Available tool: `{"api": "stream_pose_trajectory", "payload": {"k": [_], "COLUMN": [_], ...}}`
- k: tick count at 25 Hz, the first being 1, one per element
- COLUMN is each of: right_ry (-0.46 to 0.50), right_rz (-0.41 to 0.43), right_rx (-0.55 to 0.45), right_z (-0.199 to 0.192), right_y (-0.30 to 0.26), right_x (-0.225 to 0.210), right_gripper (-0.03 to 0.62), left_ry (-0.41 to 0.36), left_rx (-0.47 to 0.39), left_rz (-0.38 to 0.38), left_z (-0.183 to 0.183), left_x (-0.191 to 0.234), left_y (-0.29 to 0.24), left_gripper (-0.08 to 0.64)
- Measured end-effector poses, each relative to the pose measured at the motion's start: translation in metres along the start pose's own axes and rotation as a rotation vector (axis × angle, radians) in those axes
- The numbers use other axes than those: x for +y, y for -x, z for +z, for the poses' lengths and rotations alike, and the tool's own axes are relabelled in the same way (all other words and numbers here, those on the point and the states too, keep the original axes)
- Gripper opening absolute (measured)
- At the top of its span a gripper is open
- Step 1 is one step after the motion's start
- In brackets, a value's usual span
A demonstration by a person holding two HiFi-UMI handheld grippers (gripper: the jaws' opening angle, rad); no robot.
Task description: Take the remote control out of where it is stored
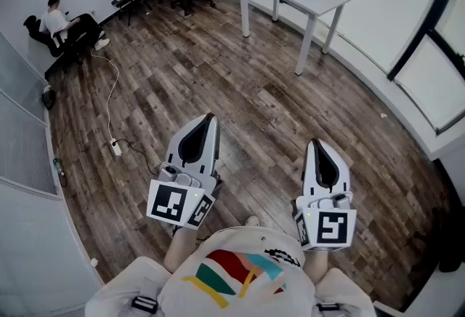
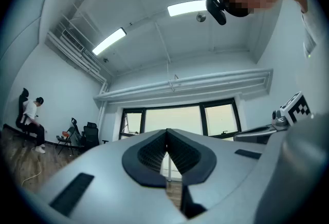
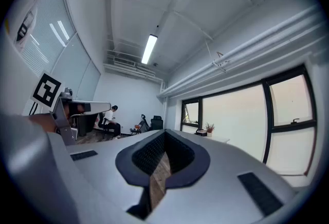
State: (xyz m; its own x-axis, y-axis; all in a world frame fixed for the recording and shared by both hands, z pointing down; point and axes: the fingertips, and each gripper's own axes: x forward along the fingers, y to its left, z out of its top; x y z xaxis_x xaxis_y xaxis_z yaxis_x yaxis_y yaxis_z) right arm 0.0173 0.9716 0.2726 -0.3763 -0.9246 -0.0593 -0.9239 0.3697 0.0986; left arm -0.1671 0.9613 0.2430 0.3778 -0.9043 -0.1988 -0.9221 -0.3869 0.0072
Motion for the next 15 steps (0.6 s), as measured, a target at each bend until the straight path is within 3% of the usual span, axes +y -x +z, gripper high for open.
{"api": "stream_pose_trajectory", "payload": {"k": [8, 15], "right_ry": [-0.001, -0.083], "right_rz": [0.010, 0.040], "right_rx": [0.004, -0.007], "right_z": [-0.005, -0.013], "right_y": [-0.004, -0.002], "right_x": [0.001, -0.004], "right_gripper": [0.000, 0.000], "left_ry": [-0.009, -0.013], "left_rx": [0.030, 0.063], "left_rz": [-0.030, -0.017], "left_z": [-0.010, -0.020], "left_x": [-0.010, -0.010], "left_y": [-0.005, -0.006], "left_gripper": [0.006, 0.005]}}
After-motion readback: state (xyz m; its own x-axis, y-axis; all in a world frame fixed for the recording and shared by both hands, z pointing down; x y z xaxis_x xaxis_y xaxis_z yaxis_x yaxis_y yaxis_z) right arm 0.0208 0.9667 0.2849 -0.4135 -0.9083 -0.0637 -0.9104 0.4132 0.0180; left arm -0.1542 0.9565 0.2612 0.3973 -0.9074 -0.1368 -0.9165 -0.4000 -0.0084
